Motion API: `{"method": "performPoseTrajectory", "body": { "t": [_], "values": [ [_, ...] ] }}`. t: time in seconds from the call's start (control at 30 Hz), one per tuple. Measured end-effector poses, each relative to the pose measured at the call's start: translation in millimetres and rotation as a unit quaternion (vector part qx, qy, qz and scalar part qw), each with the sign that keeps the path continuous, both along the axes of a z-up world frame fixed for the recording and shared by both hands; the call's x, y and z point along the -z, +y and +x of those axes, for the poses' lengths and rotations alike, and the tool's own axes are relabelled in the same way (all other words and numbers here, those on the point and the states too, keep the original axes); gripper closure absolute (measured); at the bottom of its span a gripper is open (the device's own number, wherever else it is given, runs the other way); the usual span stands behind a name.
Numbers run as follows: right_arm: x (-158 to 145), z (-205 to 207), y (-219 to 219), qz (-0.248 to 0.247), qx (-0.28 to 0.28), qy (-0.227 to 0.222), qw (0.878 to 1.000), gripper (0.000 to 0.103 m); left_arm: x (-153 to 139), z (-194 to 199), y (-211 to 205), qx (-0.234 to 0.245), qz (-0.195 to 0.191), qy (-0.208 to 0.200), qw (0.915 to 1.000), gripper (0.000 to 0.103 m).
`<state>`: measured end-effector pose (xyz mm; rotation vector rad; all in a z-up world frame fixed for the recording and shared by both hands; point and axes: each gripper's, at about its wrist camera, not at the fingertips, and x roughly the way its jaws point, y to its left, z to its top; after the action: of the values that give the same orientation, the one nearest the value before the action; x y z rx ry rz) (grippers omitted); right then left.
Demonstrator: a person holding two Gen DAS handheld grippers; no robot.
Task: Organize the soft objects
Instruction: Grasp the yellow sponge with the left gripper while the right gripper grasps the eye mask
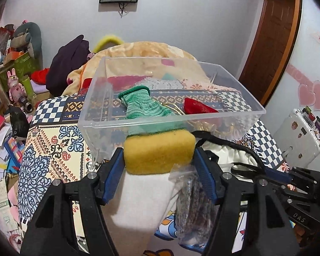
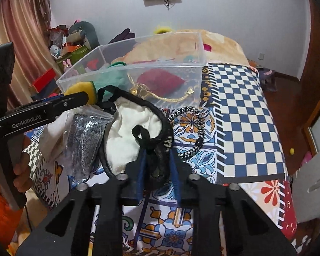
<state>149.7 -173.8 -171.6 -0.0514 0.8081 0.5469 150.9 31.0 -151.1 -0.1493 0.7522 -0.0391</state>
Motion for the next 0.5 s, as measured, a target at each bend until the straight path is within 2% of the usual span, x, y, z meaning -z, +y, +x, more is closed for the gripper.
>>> {"method": "performPoseTrajectory", "body": {
  "t": [0.3, 0.5],
  "values": [
    [-24, -10, -7, 0.012, 0.001, -0.045, 0.999, 0.093, -1, -1, 1, -0.001, -0.002, -0.006, 1.0000, 0.046],
    [-41, -15, -11, 0.018, -0.001, -0.075, 0.997, 0.094, -16, -18, 5, 0.000, -0.004, -0.029, 0.9996, 0.047]
  ]
}}
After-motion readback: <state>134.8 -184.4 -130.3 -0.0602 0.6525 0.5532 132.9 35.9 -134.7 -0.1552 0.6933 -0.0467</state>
